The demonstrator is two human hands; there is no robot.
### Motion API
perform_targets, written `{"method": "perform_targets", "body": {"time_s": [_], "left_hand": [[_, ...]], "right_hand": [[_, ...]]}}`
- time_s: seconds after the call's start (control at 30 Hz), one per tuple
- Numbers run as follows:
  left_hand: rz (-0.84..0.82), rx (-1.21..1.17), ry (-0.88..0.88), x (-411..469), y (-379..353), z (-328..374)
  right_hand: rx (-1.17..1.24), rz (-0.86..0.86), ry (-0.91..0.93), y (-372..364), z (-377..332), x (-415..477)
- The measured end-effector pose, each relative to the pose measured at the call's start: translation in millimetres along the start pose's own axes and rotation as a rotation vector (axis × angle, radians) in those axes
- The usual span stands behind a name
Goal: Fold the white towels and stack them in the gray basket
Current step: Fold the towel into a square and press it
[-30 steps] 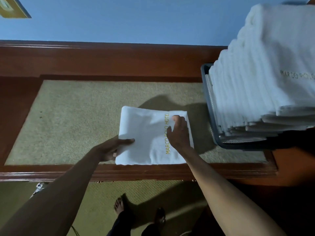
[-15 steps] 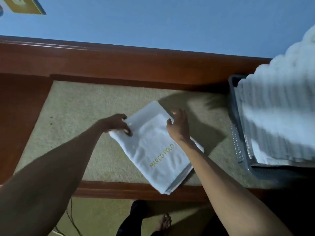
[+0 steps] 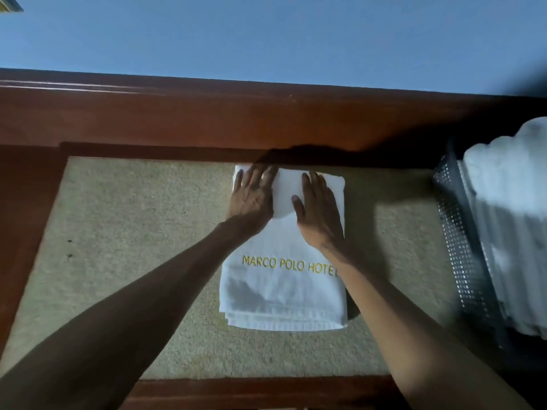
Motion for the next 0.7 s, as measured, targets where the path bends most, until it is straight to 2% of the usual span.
{"method": "perform_targets", "body": {"time_s": [0.07,0.2,0.47,0.7], "left_hand": [[-0.040,-0.039,-0.007,-6,-16,-3],[-0.048,0.034,0.012,-8,-36,-9],[-0.036,0.081,0.021,-15,-40,-8],[-0.088,0.046,0.084,-114,-45,-2]], "right_hand": [[-0.067,0.049,0.010,-9,4,-3],[-0.184,0.131,0.009,-22,5,-6],[-0.184,0.154,-0.004,-24,4,-13],[-0.136,0.088,0.030,-27,-9,-94]]}}
Point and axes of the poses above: each hand's wrist, its own x-axis towards the middle knuckle, its own y-axis out of the back of the hand, z = x × y, the point moved 3 cm from there along x, towards the middle knuckle, and after that the axes turned 7 degrees about y, right-handed, at the moved point
